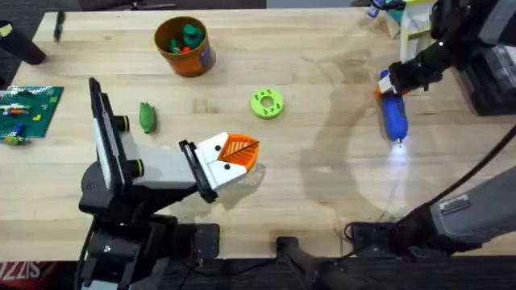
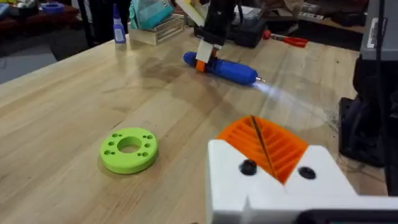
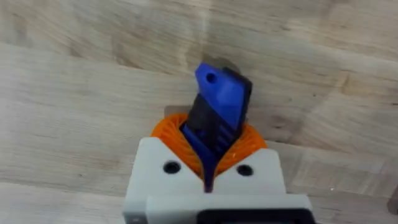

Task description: Pick up the gripper from the table and insert it into the empty holder that is missing its gripper. Then pick up a screw, insert it into the mounting hole, and use the screwdriver to tighten it. Finally, clean up the table by picking up the vegetable and placing it into the bucket.

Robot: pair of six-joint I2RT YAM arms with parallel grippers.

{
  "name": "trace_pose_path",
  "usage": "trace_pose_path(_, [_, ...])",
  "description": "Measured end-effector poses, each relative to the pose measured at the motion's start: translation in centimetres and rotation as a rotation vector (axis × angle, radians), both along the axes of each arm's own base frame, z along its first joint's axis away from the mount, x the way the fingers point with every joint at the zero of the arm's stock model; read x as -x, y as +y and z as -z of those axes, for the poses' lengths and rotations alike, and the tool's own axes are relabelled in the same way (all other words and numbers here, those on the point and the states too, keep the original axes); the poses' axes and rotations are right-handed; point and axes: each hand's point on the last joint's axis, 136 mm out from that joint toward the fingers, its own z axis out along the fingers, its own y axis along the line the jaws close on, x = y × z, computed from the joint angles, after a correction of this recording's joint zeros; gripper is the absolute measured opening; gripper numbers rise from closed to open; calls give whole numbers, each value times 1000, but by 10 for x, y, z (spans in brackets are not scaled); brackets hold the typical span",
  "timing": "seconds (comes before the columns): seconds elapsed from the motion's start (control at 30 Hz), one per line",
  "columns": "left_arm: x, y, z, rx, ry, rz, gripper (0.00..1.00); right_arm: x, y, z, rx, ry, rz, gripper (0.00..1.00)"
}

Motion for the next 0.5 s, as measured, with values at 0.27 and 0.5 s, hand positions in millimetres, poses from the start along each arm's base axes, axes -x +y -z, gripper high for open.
trace_pose_path(0.27, [0,0,0,0,0,0,6,17,4,-2,-20,69,24,24])
trace_pose_path(0.5, [0,0,0,0,0,0,6,46,12,-44,-34,82,64,23])
